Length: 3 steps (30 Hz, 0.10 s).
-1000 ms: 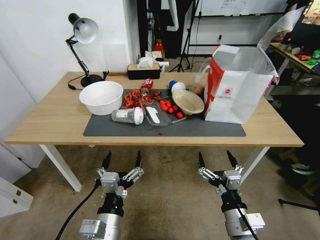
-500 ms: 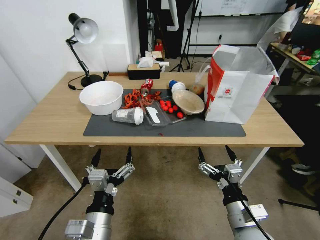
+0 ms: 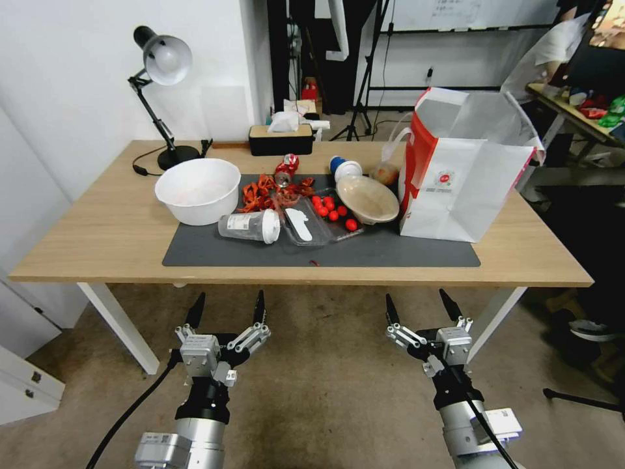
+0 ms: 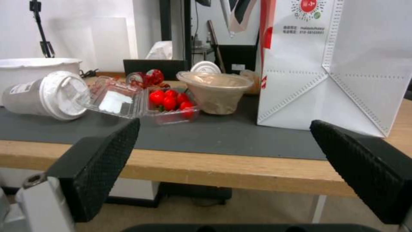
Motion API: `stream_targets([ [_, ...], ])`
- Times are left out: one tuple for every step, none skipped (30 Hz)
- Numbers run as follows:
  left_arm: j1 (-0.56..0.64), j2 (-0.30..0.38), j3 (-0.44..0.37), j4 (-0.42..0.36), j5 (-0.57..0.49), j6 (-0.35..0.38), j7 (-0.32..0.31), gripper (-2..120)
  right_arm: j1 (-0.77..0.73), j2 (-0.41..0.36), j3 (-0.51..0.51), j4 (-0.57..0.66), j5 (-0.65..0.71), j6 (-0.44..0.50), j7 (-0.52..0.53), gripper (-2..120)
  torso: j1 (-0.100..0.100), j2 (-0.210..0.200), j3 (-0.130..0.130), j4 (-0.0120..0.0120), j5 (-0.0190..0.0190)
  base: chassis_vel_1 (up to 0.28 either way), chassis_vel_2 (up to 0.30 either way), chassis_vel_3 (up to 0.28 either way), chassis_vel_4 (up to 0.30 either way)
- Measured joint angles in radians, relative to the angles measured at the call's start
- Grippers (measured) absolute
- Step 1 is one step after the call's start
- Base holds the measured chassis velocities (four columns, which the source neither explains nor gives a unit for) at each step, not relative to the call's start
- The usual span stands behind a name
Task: Pick up the food delivery bag from the floor and place it on the table.
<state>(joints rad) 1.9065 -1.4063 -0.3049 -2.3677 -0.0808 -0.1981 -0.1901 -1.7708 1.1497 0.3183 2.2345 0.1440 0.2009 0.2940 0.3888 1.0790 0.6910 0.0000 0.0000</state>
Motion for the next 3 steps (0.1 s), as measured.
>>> stream_targets([
  [0.0, 0.0, 0.0, 0.0, 0.0, 0.0, 0.0, 100, 0.0, 0.0, 0.0, 0.0, 0.0, 0.0, 0.0, 100, 0.0, 0.0, 0.0, 0.0, 0.0, 0.0, 0.0, 0.0, 0.0],
  [0.0, 0.0, 0.0, 0.0, 0.0, 0.0, 0.0, 100, 0.0, 0.0, 0.0, 0.0, 0.0, 0.0, 0.0, 100, 0.0, 0.0, 0.0, 0.0, 0.0, 0.0, 0.0, 0.0, 0.0],
  [0.0, 0.0, 0.0, 0.0, 0.0, 0.0, 0.0, 100, 0.0, 0.0, 0.0, 0.0, 0.0, 0.0, 0.0, 100, 0.0, 0.0, 0.0, 0.0, 0.0, 0.0, 0.0, 0.0, 0.0],
])
